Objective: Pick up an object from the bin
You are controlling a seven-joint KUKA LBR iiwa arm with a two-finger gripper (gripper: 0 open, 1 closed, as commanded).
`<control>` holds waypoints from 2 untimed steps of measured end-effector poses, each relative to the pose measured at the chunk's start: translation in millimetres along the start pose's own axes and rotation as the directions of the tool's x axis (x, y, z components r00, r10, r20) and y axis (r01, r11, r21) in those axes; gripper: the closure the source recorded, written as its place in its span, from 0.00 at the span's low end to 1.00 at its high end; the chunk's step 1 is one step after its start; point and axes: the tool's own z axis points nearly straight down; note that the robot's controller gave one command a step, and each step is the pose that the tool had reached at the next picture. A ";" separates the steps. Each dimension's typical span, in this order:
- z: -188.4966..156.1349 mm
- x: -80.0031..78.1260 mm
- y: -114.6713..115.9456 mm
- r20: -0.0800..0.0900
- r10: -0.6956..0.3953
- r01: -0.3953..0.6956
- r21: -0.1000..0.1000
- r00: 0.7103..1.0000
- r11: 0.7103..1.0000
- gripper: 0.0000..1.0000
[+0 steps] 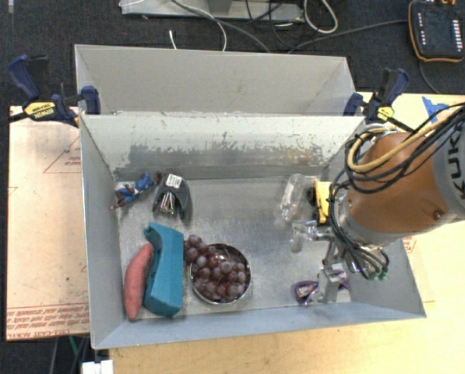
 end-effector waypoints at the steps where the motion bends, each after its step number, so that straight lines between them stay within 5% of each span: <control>1: 44.3 -3.4 -26.0 -0.007 0.022 -0.022 0.000 1.000 1.000 0.00; 2: 71.4 -3.6 -11.9 0.019 -0.268 0.268 0.005 0.963 0.963 0.00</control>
Offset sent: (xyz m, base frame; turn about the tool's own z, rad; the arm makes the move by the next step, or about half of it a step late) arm 0.0013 -0.0124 -0.0736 -0.2734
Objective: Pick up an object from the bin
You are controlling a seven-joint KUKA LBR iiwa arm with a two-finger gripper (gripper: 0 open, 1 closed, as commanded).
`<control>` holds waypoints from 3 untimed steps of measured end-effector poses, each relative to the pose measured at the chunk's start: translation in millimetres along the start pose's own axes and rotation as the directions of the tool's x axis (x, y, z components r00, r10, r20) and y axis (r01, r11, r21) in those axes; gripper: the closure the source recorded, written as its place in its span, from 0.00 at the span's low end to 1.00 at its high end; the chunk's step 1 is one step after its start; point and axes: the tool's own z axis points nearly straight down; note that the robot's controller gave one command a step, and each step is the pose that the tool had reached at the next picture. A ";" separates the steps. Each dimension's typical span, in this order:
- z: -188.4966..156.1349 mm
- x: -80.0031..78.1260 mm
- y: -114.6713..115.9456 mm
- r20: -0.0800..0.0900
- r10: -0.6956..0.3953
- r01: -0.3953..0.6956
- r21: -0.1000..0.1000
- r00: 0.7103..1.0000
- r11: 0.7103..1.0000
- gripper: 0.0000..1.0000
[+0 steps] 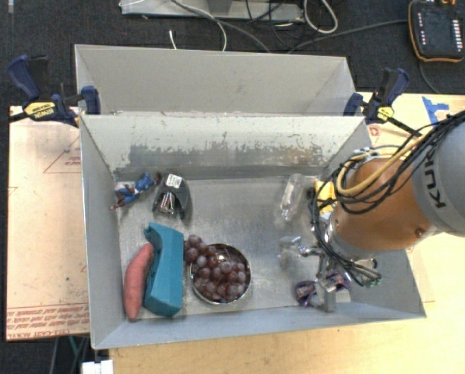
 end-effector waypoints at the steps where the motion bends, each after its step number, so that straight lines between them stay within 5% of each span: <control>1: 0.7 -7.9 5.0 -0.019 0.121 -0.121 -0.004 0.992 0.993 1.00; 3: -2.0 -8.4 5.0 -0.019 0.121 -0.121 -0.004 0.992 0.993 1.00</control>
Offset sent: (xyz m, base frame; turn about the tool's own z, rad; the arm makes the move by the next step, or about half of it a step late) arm 0.0000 0.0000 0.0000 0.0000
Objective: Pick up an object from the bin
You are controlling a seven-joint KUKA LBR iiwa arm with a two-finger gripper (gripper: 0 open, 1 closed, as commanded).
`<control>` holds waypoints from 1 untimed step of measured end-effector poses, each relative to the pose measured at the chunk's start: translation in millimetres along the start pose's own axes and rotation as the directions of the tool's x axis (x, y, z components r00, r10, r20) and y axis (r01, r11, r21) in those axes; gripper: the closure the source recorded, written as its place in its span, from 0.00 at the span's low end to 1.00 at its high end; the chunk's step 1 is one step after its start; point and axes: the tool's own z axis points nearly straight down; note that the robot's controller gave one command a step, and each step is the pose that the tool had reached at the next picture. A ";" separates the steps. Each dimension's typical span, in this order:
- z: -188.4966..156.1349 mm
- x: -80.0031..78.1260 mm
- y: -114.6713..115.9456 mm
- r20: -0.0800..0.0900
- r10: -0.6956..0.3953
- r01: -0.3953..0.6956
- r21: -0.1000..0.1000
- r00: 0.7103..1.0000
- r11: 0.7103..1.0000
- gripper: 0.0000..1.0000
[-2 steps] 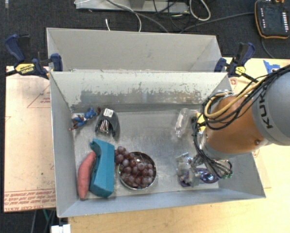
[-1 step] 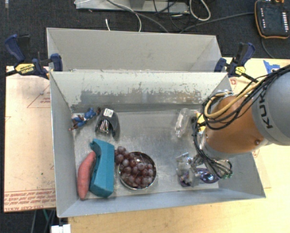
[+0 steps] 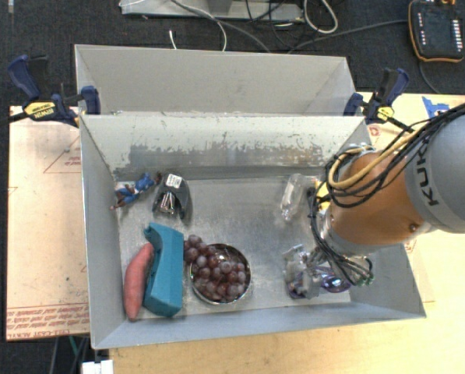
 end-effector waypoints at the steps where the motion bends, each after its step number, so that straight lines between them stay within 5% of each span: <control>1: -3.8 0.1 0.5 -0.001 0.000 0.000 -0.001 1.000 1.000 1.00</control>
Offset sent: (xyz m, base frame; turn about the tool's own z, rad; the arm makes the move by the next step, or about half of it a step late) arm -0.0003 0.0001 0.0368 -0.0002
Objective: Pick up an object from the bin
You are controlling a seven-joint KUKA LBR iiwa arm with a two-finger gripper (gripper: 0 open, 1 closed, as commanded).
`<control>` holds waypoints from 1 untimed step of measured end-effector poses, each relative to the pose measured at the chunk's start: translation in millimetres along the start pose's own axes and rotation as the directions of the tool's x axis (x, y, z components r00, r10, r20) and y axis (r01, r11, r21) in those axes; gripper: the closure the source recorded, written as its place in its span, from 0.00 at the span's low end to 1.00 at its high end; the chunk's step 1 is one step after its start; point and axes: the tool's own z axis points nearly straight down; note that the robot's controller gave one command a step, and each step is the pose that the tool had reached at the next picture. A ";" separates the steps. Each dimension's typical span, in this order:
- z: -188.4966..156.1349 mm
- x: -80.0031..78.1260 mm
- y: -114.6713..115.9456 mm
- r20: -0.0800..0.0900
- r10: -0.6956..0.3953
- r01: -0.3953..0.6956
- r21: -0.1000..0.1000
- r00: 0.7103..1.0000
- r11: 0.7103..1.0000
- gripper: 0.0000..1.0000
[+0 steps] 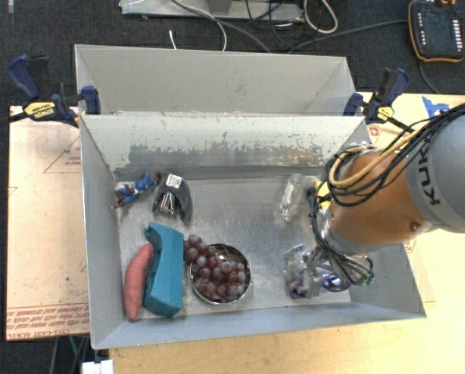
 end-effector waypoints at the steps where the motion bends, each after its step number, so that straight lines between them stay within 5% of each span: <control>1: -18.1 0.2 0.7 -0.002 0.000 0.000 -0.001 1.000 1.000 1.00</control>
Offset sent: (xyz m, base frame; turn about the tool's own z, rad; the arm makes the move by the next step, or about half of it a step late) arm -0.0011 0.0005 0.0586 0.0003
